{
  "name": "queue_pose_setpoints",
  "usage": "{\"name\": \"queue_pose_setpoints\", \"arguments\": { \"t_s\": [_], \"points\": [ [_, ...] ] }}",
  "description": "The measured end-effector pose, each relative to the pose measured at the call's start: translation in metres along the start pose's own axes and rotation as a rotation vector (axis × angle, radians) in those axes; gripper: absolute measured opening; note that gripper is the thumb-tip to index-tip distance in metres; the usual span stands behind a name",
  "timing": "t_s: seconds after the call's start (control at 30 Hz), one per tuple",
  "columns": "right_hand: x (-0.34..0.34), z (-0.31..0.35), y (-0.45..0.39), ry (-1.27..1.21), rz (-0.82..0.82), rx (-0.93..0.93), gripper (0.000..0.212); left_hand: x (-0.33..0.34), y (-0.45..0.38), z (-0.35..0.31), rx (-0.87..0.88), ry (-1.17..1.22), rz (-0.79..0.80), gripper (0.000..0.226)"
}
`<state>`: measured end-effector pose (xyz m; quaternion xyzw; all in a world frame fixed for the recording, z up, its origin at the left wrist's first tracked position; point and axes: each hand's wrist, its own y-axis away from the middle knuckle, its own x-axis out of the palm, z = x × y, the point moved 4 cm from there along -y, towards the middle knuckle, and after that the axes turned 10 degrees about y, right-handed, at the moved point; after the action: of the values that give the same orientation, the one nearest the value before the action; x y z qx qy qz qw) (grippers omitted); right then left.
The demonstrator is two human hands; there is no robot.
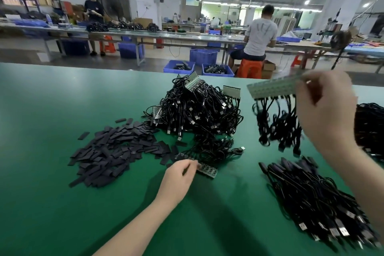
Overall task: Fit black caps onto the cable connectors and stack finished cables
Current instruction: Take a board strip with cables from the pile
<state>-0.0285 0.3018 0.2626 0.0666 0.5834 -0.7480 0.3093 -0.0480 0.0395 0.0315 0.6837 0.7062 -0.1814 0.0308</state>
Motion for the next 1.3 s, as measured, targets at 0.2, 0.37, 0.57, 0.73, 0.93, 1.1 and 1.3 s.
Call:
{"name": "queue_pose_setpoints", "arguments": {
  "t_s": [0.2,0.37,0.57,0.73,0.93,1.1,1.3],
  "points": [
    [0.006,0.061,0.132,0.049,0.119,-0.305,0.005,-0.005,0.018,-0.029,-0.688,0.693,0.329,0.061],
    [0.034,0.127,0.222,-0.034,0.340,-0.566,0.008,-0.036,0.033,-0.026,-0.794,0.494,0.425,0.056],
    [0.070,0.120,0.229,-0.336,0.627,-0.230,0.025,-0.052,0.047,-0.010,-0.514,0.131,0.312,0.034],
    [0.118,0.048,0.191,-0.010,1.053,-0.089,0.049,-0.057,0.031,-0.025,-0.331,-0.178,0.436,0.037],
    [0.122,0.030,0.206,-0.102,1.202,0.034,0.034,-0.045,-0.006,-0.041,-0.119,-0.332,0.410,0.032],
    [0.126,0.020,0.208,-0.243,1.005,0.273,0.027,-0.019,-0.010,-0.031,-0.050,-0.363,0.381,0.026],
    [0.142,0.018,0.201,-0.478,0.717,0.466,0.008,-0.006,-0.006,-0.022,0.031,-0.367,0.282,0.017]
  ]
}}
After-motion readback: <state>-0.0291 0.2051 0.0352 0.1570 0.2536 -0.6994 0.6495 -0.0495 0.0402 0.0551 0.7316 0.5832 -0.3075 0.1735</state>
